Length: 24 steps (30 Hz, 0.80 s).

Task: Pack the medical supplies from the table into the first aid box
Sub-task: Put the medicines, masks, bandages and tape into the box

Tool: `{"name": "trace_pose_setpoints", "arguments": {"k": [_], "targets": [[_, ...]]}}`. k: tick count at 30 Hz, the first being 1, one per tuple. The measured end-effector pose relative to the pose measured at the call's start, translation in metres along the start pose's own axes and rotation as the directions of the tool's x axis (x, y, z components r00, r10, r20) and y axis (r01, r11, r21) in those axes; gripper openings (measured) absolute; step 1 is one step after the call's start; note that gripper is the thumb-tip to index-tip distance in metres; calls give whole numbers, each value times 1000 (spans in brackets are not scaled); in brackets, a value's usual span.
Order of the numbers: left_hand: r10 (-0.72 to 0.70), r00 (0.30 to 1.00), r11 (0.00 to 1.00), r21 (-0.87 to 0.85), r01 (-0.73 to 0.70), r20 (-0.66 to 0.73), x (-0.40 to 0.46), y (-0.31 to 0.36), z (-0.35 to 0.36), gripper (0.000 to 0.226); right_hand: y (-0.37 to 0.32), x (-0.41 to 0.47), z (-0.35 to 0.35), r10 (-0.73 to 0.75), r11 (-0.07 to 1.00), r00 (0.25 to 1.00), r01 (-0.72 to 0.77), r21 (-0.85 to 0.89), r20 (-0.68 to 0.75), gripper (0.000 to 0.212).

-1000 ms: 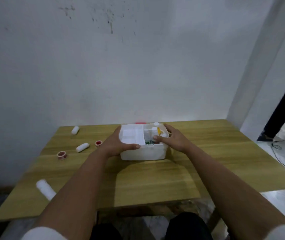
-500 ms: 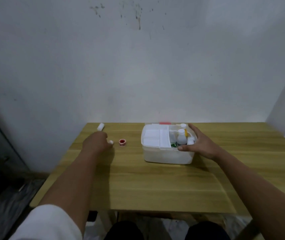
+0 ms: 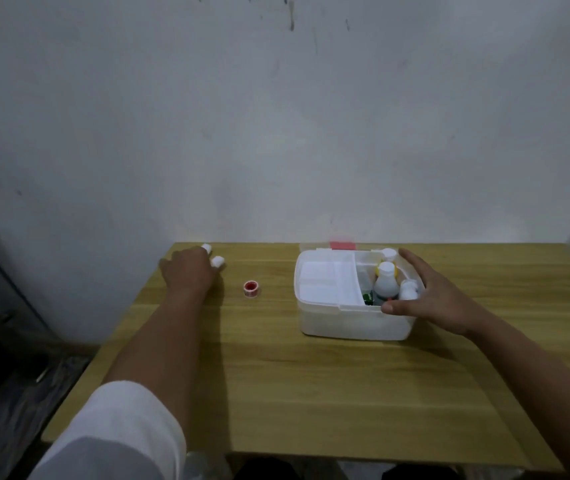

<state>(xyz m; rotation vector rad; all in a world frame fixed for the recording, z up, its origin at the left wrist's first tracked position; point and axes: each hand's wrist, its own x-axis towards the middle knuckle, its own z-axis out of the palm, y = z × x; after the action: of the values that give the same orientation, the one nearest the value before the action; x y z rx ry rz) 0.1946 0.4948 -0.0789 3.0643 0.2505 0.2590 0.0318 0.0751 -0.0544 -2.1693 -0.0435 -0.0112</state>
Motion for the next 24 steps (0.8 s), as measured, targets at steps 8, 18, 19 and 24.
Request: {"name": "trace_pose_setpoints", "arguments": {"k": [8,18,19,24], "targets": [[22,1000,997,-74,-23,-18,40,1,28,49,7,8,1,20,998,999,-18,63,-26,140],[33,999,942,-333,-35,-11,26,11,17,36,8,8,0,52,997,998,-50,53,-25,127],[29,1000,931,-363,-29,-6,19,13,14,36,8,7,0,51,997,998,-49,56,-24,122],[17,999,863,-503,-30,-29,-18,33,-15,36,5,2,1,58,994,998,-55,93,-30,122]]}}
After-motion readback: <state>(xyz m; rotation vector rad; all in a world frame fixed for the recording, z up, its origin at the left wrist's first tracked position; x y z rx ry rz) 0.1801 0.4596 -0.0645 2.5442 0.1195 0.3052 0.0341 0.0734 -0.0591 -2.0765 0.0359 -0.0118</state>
